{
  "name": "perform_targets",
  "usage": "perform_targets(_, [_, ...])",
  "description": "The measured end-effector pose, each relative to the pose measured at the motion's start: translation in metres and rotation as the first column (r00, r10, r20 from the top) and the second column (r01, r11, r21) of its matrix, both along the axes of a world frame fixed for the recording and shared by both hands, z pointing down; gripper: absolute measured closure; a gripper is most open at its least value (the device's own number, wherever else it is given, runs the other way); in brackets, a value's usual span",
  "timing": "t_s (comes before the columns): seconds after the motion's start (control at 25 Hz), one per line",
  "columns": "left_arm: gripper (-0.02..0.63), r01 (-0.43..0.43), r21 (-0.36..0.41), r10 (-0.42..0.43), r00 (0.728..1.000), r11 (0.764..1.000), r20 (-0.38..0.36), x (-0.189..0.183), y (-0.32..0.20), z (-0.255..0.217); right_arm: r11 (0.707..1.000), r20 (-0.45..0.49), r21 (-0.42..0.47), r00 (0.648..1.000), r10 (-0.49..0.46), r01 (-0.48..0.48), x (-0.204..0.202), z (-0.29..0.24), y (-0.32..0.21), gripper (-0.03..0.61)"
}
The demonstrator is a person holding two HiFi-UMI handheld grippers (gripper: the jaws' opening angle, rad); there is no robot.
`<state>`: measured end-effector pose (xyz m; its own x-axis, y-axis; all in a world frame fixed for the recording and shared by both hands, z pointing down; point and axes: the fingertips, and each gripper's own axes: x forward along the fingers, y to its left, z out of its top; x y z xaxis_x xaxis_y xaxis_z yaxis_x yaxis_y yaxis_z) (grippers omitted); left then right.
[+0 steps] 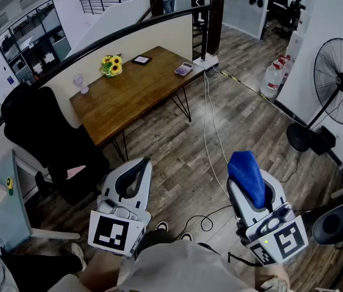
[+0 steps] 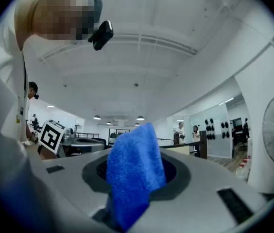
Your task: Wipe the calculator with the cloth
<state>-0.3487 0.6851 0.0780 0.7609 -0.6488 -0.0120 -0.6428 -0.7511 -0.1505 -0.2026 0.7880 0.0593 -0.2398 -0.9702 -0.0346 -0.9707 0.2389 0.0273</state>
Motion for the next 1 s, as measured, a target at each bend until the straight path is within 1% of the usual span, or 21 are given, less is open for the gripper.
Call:
perform_targets(0.12, [0.611, -0.005, -0.02, 0.005, 1.0, 1.0, 0.0, 0.005, 0.0, 0.002, 1.0, 0.044, 0.014, 0.999, 0.015, -0.015, 0.008, -0.002, -0.001, 0.43])
perform_targets(0.2, [0.611, -0.008, -0.02, 0.008, 1.0, 1.0, 0.003, 0.007, 0.002, 0.003, 1.0, 0.064, 0.015, 0.998, 0.011, -0.012, 0.012, -0.002, -0.001, 0.43])
perform_targets(0.4, [0.611, -0.007, -0.005, 0.007, 1.0, 1.0, 0.01, 0.016, 0.005, 0.004, 1.0, 0.058, 0.004, 0.998, 0.0, -0.001, 0.018, 0.004, 0.004, 0.428])
perform_targets(0.72, [0.611, -0.02, -0.025, 0.02, 1.0, 0.999, 0.02, 0.028, 0.013, 0.007, 1.0, 0.069, -0.021, 0.997, 0.014, -0.013, 0.031, 0.014, 0.01, 0.429])
perform_targets(1.0, [0.611, -0.025, -0.018, 0.025, 0.999, 1.0, 0.036, 0.034, 0.0, 0.011, 1.0, 0.057, -0.027, 0.998, -0.003, 0.005, 0.034, 0.024, -0.009, 0.428])
